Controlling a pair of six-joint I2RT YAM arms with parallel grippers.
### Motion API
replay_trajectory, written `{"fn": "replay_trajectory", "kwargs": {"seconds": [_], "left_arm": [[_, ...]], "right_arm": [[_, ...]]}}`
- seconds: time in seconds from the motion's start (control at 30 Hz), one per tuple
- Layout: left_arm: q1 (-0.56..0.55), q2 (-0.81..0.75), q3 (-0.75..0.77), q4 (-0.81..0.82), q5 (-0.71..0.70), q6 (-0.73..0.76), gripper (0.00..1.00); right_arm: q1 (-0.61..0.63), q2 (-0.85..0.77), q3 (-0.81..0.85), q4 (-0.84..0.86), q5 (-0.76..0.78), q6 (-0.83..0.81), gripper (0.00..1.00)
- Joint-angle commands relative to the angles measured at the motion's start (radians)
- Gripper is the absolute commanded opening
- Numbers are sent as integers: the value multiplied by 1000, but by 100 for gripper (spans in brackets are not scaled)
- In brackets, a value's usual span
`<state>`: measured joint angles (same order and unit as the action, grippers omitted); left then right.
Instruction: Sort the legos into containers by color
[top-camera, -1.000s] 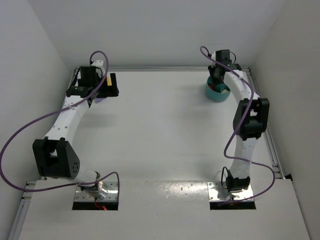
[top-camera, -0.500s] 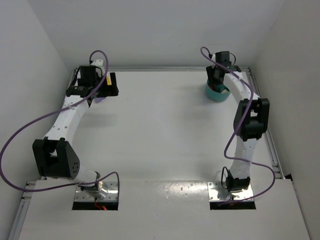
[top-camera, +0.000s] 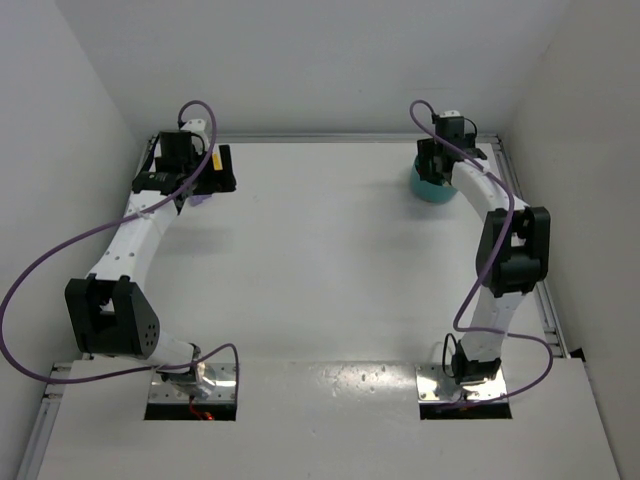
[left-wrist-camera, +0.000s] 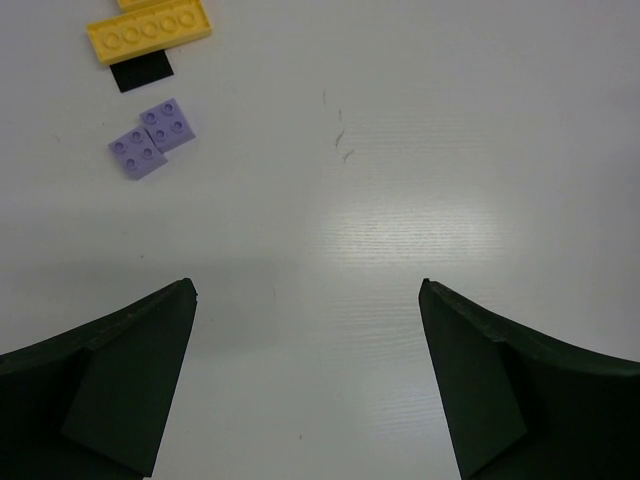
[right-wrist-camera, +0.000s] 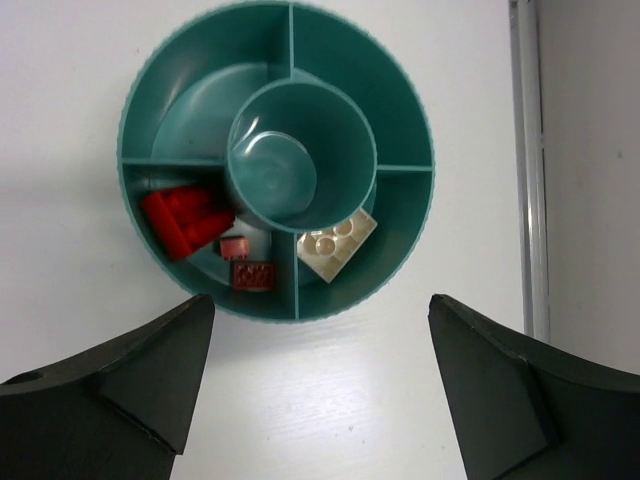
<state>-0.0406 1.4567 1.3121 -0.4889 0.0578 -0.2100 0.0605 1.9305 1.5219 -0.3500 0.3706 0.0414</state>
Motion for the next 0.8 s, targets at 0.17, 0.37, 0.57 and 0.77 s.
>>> {"fn": "replay_trajectory", "kwargs": {"seconds": [0.17, 0.37, 0.57, 0.77], "left_arm": [[-7, -7, 29, 13, -12, 1, 100], [-7, -7, 29, 13, -12, 1, 100], [-7, -7, 29, 13, -12, 1, 100], [-7, -7, 29, 13, -12, 1, 100]], "right_arm": [[-5, -1, 30, 72, 48, 37, 89], [-24, 19, 41, 62, 30, 28, 89], [-42, 28, 32, 71, -7, 8, 89], [-62, 38, 23, 71, -28, -2, 89]]}}
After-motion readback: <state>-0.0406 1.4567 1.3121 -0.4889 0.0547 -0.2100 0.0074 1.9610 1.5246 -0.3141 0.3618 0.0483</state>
